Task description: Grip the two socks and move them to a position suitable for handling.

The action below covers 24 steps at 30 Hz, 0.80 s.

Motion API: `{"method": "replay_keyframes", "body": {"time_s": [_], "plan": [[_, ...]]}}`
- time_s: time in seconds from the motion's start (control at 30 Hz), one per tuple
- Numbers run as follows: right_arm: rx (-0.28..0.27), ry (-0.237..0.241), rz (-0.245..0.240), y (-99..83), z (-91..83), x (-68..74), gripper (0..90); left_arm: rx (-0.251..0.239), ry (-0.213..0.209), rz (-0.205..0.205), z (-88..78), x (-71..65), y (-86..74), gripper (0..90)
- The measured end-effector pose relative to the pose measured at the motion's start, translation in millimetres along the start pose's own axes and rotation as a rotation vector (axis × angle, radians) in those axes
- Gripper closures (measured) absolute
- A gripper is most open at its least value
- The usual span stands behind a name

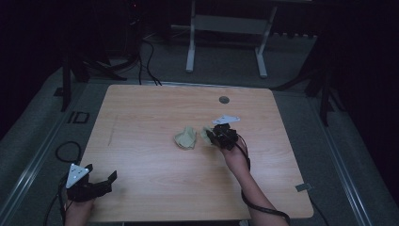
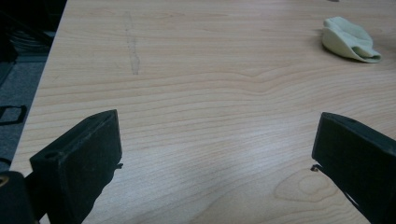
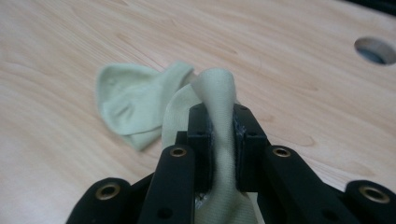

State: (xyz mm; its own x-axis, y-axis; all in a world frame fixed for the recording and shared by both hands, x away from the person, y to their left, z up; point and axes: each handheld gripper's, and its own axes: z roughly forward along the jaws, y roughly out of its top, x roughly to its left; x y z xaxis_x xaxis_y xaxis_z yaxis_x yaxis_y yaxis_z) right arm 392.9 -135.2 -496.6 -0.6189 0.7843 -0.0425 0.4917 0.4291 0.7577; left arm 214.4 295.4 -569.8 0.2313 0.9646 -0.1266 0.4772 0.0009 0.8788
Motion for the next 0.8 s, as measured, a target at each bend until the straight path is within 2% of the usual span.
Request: {"method": "replay_keyframes", "body": {"time_s": [0.07, 0.13, 0.23, 0.27, 0.53, 0.67, 0.8], "plan": [[-0.019, 0.005, -0.008, 2.1, -11.7, 3.9, 79.9, 0.001, 0.001, 0.0, 0.3, -0.4, 0.0, 1.7], [-0.048, 0.019, 0.006, 2.0, -26.1, 8.6, 79.8, 0.001, -0.006, -0.004, 0.6, -0.5, -0.1, 1.7], [-0.064, 0.032, 0.007, 0.3, -36.4, 13.6, 79.8, -0.002, -0.012, -0.005, 0.6, -1.1, 0.0, 1.7], [-0.083, 0.03, 0.003, -3.1, -48.6, 21.3, 79.8, -0.005, -0.011, -0.002, 0.4, -2.1, 0.5, 1.7], [-0.114, 0.069, -0.046, -19.9, -85.9, 51.0, 79.7, -0.004, -0.014, 0.008, 2.9, -5.4, 2.0, 1.7], [-0.115, 0.075, -0.046, -35.1, -95.5, 65.1, 79.7, -0.005, -0.016, 0.013, 3.8, -7.6, 2.6, 1.7], [-0.097, 0.075, -0.068, -51.4, -93.8, 79.4, 79.6, -0.001, -0.034, 0.012, 3.8, -10.0, 3.6, 1.7]]}}
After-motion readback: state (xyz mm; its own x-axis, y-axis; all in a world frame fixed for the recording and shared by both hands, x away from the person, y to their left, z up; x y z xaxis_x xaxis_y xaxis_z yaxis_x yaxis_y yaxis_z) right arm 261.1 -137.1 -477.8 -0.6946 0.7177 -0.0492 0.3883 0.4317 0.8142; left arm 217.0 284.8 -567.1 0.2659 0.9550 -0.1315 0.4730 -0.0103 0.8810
